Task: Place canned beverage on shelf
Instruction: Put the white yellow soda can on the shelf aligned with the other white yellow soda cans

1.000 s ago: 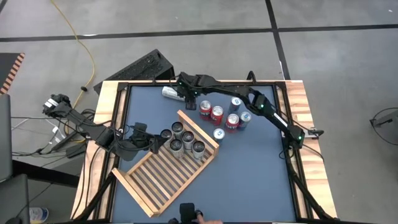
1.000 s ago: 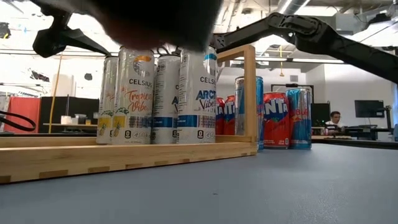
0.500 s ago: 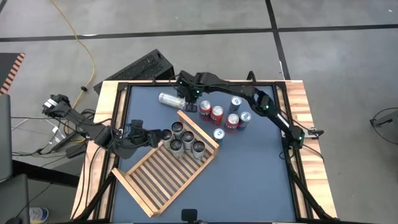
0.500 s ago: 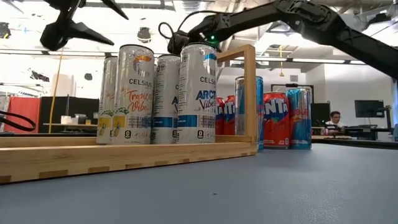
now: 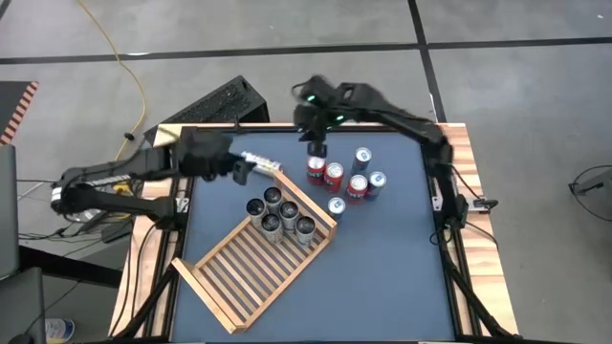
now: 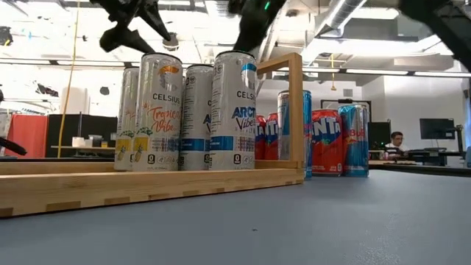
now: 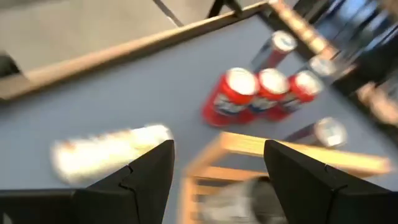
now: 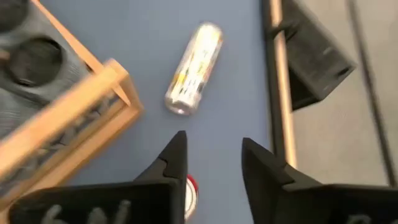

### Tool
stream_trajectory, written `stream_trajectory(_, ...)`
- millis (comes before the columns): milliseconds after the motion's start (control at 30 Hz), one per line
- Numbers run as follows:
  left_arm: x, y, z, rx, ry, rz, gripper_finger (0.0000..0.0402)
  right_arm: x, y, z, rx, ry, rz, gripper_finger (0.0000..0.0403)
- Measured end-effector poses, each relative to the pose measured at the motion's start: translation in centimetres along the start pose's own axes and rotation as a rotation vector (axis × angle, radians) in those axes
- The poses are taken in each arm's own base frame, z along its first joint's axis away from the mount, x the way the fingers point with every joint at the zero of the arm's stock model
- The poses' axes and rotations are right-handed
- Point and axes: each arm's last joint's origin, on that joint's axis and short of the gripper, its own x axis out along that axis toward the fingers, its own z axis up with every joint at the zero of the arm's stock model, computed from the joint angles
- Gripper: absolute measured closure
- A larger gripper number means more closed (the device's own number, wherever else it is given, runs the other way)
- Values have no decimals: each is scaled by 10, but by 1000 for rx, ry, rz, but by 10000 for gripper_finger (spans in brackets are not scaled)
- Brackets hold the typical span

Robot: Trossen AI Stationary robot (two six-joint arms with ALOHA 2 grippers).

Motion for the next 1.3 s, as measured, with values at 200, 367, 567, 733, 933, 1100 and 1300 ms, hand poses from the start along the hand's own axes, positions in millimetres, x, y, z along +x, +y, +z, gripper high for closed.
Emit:
stream_trajectory(200, 8, 28, 37, 76, 111, 62, 166, -52, 3, -4, 50, -39, -21, 207)
stream_trajectory(367, 46, 46, 35, 269, 331, 12, 165, -64, 5, -8, 54, -23, -12, 174)
stream_trajectory(567, 88, 63, 29, 524, 481, -27, 165, -63, 9, -16, 65, 64, 22, 168)
stream_trajectory(733, 108, 70, 20, 648, 576, -52, 165, -63, 10, -17, 66, 73, 28, 168)
stream_trajectory(933, 129, 84, 4, 795, 761, 6, 165, -63, 10, -17, 101, 72, 27, 168)
stream_trajectory(1100, 152, 92, -8, 867, 859, -7, 165, -63, 10, -16, 109, 68, 25, 168)
stream_trajectory(1300, 165, 98, -14, 931, 901, 43, 165, -62, 10, -16, 116, 65, 24, 168)
